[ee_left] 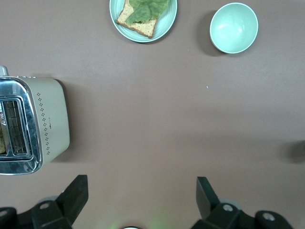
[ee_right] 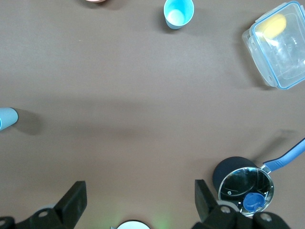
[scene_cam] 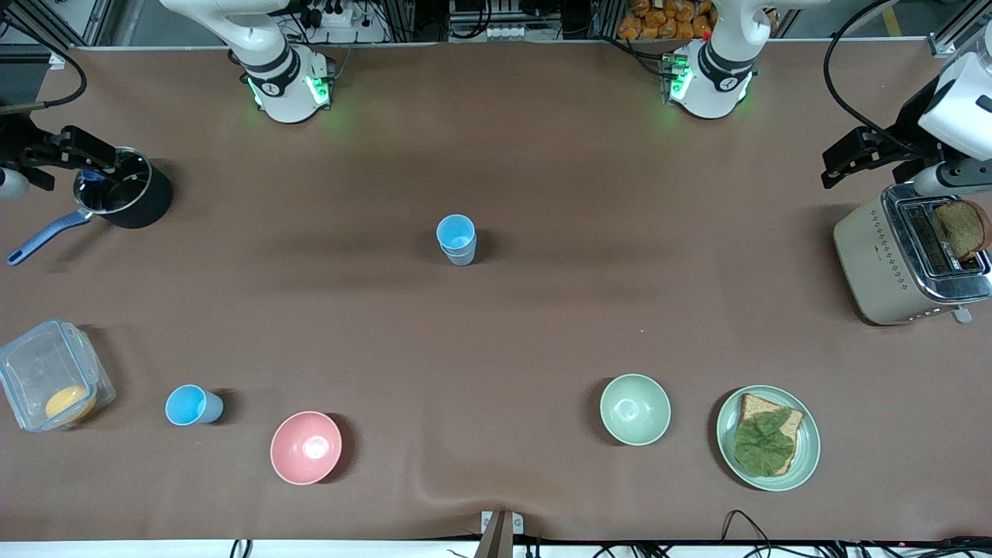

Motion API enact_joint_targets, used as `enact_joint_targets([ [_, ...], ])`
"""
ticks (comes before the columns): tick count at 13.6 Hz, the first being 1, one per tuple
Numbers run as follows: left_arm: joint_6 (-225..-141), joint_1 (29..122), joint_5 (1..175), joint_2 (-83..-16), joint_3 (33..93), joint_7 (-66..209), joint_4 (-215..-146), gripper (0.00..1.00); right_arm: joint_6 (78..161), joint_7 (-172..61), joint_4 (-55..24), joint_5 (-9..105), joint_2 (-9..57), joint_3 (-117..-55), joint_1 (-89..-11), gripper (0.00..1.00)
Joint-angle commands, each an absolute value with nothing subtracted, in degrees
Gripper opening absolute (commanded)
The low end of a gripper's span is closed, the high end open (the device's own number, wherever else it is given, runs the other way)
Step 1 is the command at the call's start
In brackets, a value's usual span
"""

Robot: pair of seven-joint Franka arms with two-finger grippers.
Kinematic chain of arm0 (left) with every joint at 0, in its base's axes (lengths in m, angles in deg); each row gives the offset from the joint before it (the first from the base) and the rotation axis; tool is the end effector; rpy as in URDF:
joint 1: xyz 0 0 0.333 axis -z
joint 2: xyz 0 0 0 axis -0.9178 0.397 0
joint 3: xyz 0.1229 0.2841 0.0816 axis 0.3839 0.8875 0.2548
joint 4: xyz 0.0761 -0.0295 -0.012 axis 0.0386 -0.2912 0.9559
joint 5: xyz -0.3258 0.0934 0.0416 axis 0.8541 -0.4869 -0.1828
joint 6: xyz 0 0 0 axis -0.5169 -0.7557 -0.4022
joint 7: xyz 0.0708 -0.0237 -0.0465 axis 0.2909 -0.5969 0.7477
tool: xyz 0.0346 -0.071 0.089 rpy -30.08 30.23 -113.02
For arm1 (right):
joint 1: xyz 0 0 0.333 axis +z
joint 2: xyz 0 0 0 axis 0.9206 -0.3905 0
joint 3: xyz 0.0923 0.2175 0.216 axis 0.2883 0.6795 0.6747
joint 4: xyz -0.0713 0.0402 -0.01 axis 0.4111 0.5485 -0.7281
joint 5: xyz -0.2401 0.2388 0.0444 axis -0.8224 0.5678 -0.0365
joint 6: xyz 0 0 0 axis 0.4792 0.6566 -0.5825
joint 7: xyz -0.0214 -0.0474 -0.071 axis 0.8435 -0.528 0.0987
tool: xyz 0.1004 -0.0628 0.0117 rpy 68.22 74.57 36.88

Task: Stack blue cups with both arms

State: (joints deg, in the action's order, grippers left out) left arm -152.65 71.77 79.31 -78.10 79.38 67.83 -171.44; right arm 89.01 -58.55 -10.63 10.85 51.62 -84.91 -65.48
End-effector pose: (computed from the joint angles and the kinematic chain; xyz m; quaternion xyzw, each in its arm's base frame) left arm 0.4758 -0.0596 0.6348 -0.9996 -0.0267 0.0073 0.0026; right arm 0.4673 -0.0251 0.6178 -0.9979 -0.0482 0.0422 0.0046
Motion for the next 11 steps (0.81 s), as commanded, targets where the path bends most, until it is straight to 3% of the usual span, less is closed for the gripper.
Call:
enact_joint_targets([
  [1, -152.1, 71.4, 80.3, -79.1, 79.3, 67.5, -171.4, 1.0, 88.9, -58.7, -10.0, 11.3, 51.4, -84.5, -66.0, 1.0],
  [11, -152.0, 71.1, 79.7, -78.8, 79.8, 67.8, -170.8, 1.0, 88.3, -59.2, -10.0, 11.3, 51.2, -84.6, -66.1, 1.0],
])
